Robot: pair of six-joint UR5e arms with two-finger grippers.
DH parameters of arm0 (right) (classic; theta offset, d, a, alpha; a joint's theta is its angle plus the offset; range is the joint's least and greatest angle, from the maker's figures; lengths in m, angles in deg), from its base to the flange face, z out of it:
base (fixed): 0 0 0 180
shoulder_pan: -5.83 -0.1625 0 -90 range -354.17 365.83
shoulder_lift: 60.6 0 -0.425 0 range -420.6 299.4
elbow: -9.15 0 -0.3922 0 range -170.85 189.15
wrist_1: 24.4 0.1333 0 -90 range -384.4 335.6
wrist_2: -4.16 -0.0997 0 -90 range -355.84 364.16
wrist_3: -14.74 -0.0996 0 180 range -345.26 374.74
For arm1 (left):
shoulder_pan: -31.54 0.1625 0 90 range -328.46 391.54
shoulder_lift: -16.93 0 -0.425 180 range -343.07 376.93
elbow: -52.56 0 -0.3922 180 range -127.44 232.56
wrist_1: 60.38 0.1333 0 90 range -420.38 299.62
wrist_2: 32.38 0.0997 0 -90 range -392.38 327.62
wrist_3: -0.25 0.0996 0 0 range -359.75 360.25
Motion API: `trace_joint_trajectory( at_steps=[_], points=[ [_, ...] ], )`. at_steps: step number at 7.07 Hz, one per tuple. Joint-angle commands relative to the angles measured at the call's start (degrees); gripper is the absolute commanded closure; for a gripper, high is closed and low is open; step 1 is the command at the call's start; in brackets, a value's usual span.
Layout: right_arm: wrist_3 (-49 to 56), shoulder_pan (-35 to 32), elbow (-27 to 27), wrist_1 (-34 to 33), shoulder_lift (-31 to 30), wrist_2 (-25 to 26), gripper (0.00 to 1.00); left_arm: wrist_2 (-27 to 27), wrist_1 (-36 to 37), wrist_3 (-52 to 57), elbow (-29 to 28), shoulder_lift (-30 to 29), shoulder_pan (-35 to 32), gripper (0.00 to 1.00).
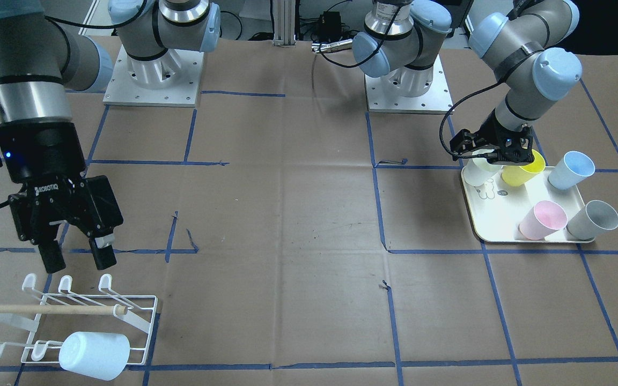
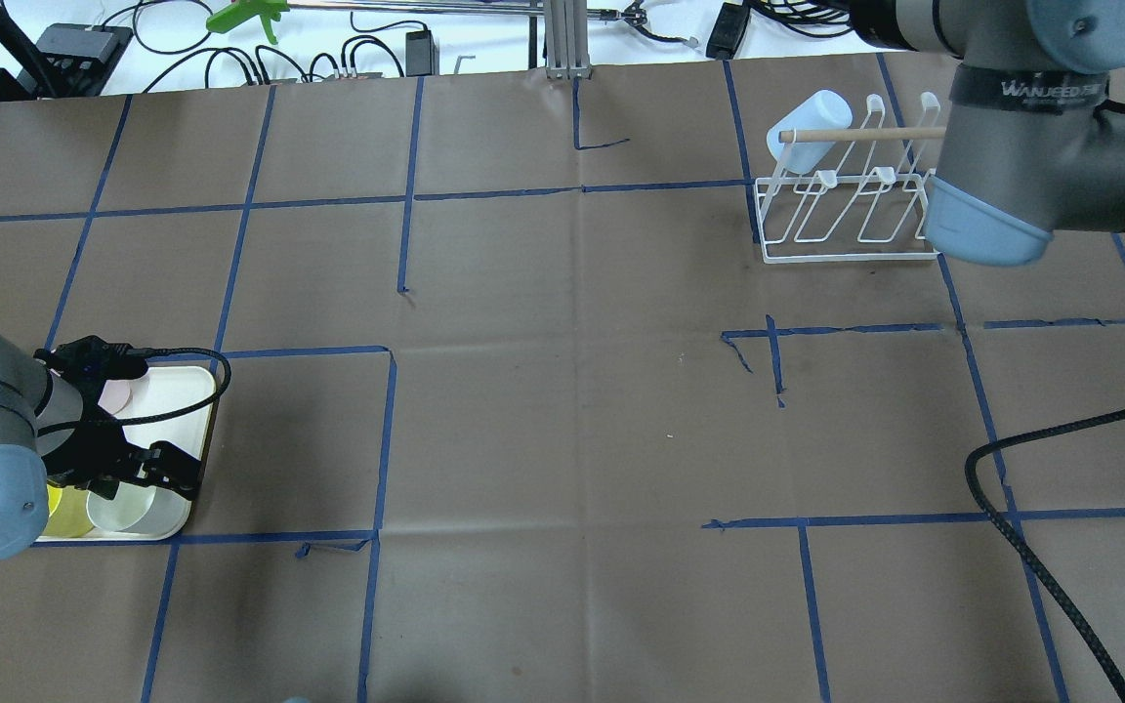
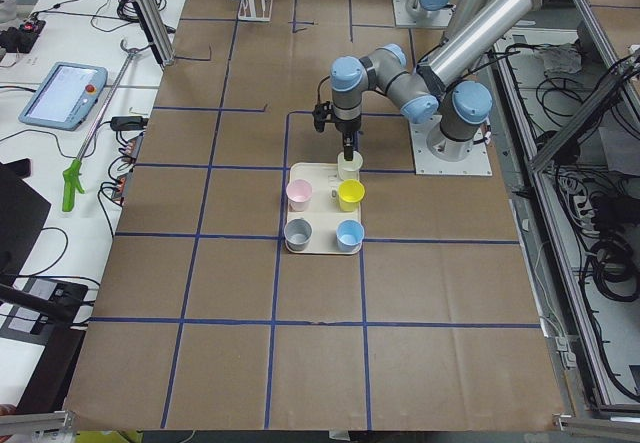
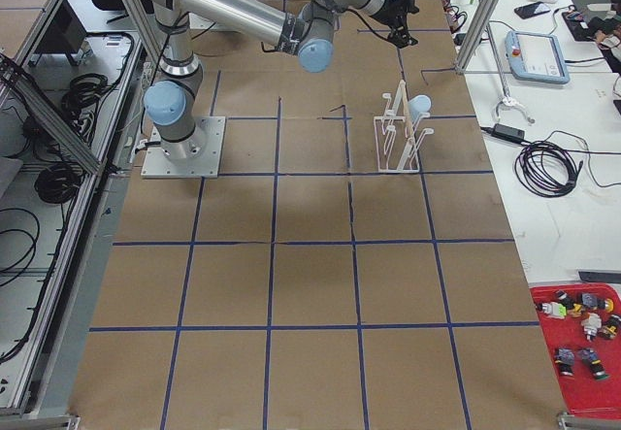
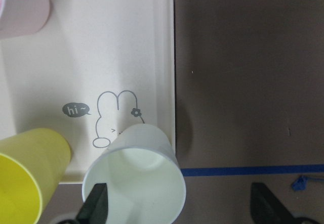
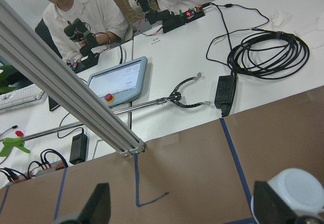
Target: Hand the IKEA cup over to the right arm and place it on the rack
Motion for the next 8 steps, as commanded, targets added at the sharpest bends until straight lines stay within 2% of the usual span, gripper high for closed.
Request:
trace_joint_trajectory(
  at_steps=[1,2,4,5,6,8],
  points=[
    [-22.1,-1.5,8.5,-3.2,-5.4,-5.4,0.00,0.4,0.6,0.1,0.2,-0.5,0.0,0.04],
    [-30.8,-1.7,12.1,-12.0,-6.3,-6.2,0.00,0.5,0.6,0.5,0.2,-0.5,0.1,0.17],
    [-43.5,-4.0,16.5,-20.0,-6.6,-6.3,0.00,0.8,0.5,1.0,-0.1,-0.4,0.1,0.77],
    [-50.6,-4.4,19.3,-26.2,-6.2,-6.3,0.00,0.8,0.4,1.0,-0.2,-0.4,0.2,0.99],
    [-53.9,-4.5,22.2,-29.3,-6.1,-6.3,0.00,0.8,0.4,1.1,-0.2,-0.4,0.3,1.00],
    [-54.1,-4.5,23.1,-29.5,-6.0,-6.3,0.00,0.8,0.4,1.2,-0.4,0.1,0.4,1.00]
  ],
)
